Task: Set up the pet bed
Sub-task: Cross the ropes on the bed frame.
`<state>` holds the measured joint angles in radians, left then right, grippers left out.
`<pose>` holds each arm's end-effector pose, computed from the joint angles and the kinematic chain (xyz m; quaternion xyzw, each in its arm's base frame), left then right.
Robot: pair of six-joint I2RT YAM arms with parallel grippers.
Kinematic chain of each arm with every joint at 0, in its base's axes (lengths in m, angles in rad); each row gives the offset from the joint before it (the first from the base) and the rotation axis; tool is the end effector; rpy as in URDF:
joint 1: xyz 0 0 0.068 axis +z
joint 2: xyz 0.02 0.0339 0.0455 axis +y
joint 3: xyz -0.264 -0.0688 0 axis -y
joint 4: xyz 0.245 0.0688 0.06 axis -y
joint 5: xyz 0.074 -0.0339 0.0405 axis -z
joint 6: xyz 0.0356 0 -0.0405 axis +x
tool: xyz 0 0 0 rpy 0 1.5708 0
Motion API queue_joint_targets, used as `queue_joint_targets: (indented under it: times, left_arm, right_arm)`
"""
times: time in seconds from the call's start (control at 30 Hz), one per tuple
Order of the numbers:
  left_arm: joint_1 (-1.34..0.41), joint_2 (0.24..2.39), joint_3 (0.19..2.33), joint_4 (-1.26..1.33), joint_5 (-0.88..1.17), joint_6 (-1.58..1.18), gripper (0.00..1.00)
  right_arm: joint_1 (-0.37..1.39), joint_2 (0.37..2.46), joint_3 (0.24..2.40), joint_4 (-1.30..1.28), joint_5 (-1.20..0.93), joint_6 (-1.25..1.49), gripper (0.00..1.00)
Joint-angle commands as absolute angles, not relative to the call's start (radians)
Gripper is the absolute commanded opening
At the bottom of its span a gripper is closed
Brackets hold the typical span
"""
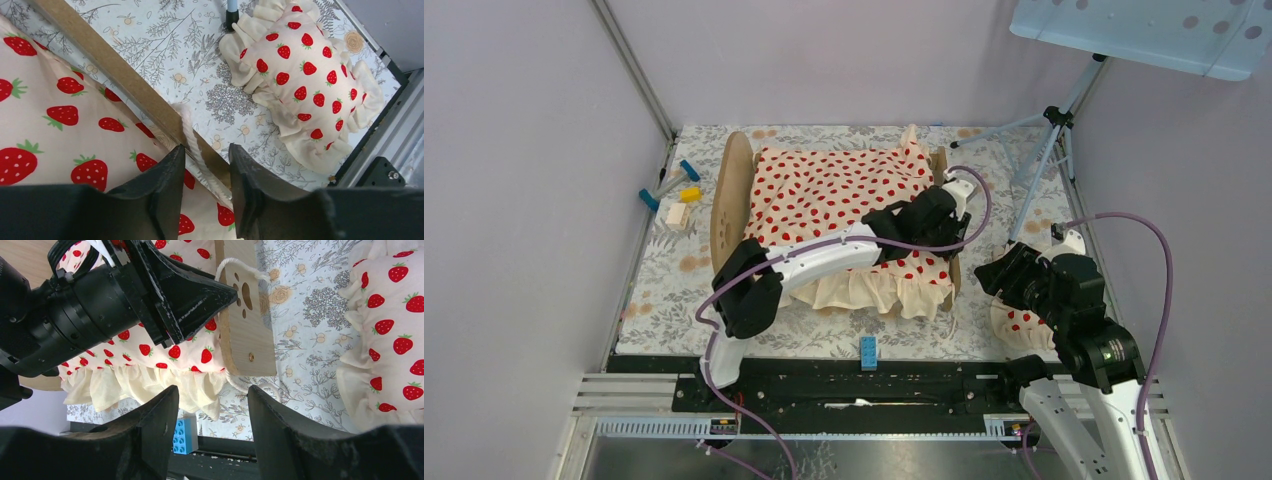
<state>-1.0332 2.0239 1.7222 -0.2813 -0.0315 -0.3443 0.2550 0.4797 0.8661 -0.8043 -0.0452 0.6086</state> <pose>0.2461 -0.4107 0.2750 0.2903 0.8312 -0.2906 0.3748 0.0869 0.0243 0.3388 0.1353 0.8273 0.2453 0.4870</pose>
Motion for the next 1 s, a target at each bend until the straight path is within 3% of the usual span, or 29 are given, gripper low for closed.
queue_joint_targets:
  times: [0.0,0.2,0.97]
  left_arm:
    - [-1.02,2.018,1.741,-0.244,-0.005,-0.361,0.27]
    - [-1.0,1.997,1.719,-0.244,0.028,-0.378,0.0]
    - [-0.976,1.832,1.587,-0.304,0.038,-0.315,0.0]
  right_arm:
    - [0.252,0.472,0.864,-0.809,-0.051,0.601,0.6]
    - [0.252,0.475,0.849,-0.798,-0.065,0.607,0.61]
    - [0.252,0.477,0.809,-0.771,-0.072,0.612,0.63]
